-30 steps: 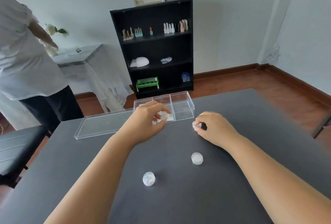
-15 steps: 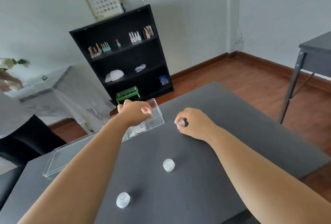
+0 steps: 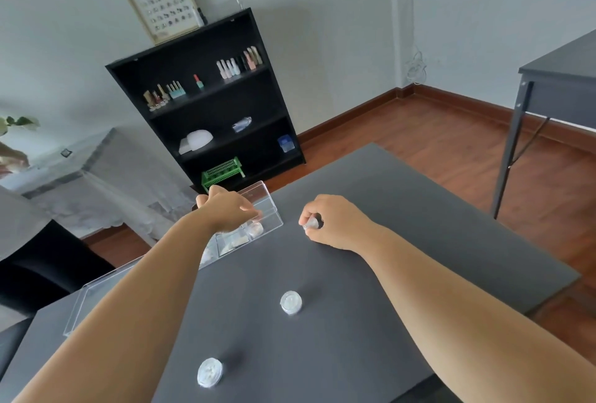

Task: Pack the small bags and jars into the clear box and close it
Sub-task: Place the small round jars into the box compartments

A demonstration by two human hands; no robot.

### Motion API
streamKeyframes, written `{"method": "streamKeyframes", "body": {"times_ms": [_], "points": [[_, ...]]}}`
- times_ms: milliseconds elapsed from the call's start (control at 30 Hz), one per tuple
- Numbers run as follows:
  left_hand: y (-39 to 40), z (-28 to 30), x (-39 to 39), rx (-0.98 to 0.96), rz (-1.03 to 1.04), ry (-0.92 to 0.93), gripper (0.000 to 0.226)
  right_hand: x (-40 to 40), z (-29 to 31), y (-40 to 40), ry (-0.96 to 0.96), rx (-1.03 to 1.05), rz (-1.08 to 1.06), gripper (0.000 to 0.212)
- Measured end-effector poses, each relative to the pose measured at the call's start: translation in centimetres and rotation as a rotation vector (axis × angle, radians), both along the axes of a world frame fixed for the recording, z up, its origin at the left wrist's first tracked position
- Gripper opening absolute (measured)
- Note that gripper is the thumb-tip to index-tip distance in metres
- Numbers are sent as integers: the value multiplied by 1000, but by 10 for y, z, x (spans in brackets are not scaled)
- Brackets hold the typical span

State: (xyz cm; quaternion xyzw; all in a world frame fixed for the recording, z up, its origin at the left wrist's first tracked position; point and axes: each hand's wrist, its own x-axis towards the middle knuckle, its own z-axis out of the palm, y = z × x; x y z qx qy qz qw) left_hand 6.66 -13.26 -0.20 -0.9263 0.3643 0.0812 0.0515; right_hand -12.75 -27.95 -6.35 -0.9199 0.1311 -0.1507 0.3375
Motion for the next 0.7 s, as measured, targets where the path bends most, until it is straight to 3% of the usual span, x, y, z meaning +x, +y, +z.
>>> {"method": "streamKeyframes", "body": {"times_ms": [100,367,500,700], "points": [[3,1,-5,-54,-7,12,26,0,-2,-1,-21,28,1,15],[56,-3,-25,-598,-63,-112,18,13,8,-2,-205,133,-67,22],[101,-24,-38,-756,-85,-169,20,39,32,7,-257,43,-3,25],[129,-51,-53,-823,35,-302,33,88,67,21,-154,-142,139,18]]}}
